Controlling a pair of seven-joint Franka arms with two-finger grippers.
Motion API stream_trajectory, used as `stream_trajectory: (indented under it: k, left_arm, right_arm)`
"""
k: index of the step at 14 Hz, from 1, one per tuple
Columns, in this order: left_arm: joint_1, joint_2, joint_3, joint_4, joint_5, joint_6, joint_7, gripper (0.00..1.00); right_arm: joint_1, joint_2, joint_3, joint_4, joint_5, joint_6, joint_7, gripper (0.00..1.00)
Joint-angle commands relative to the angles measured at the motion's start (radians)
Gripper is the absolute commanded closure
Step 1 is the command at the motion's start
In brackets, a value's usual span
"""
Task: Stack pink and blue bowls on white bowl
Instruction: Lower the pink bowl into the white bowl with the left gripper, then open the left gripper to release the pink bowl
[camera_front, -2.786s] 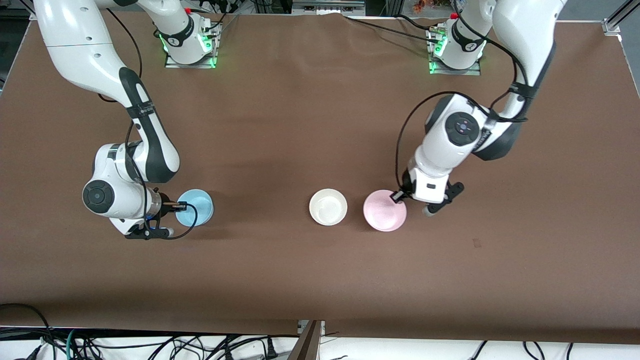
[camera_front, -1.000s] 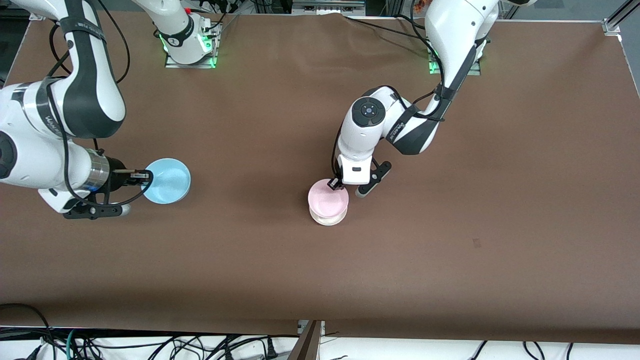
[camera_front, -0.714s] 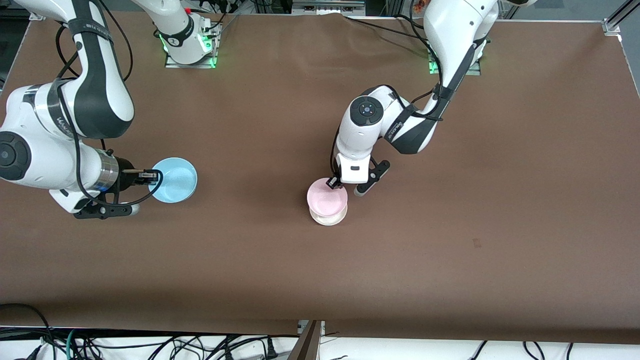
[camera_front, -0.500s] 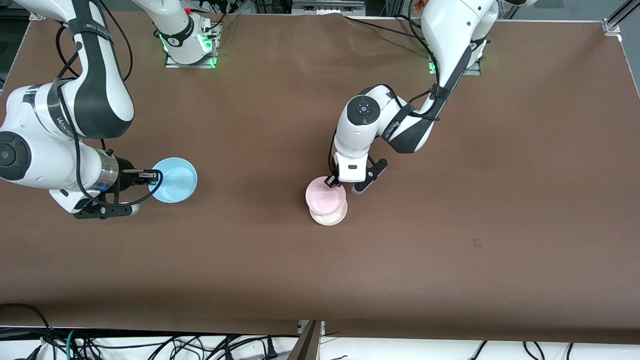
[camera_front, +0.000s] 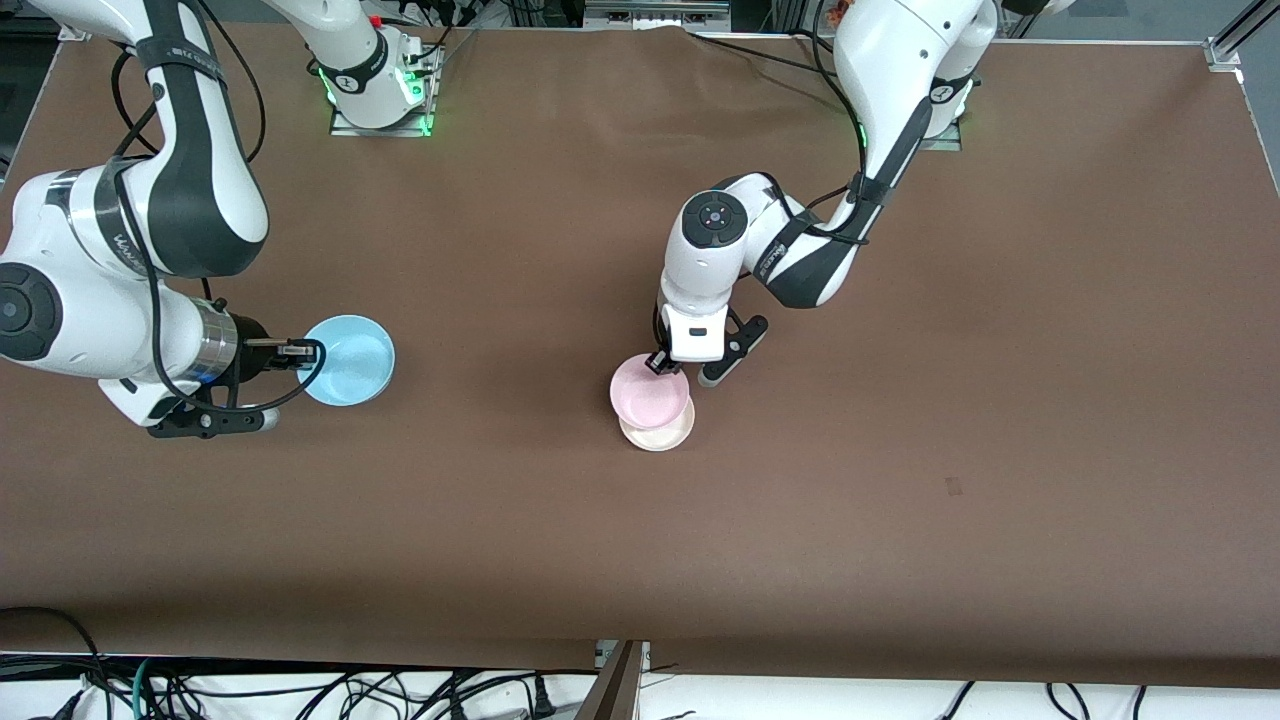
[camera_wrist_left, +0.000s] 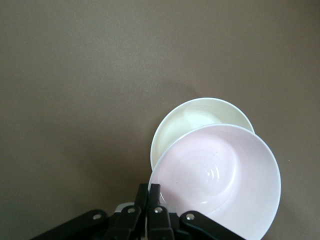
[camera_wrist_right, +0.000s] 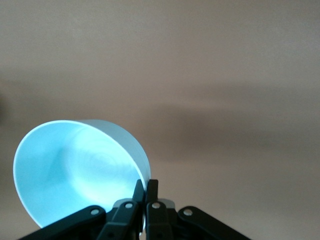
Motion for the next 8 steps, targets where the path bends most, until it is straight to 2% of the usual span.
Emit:
stream_trajectory:
  k: [1, 8]
  left_arm:
    - [-0.014, 0.015, 0.014, -0.002, 0.035, 0.028, -0.035, 1.00]
    - [-0.003, 0.017, 0.014, 0.007, 0.035, 0.039, -0.035, 1.00]
  right_arm:
    - [-0.002, -0.008, 0.002, -0.005, 0.014, 0.001, 0.014, 1.00]
    - [0.001, -0.008, 0.002, -0.005, 0.014, 0.001, 0.014, 1.00]
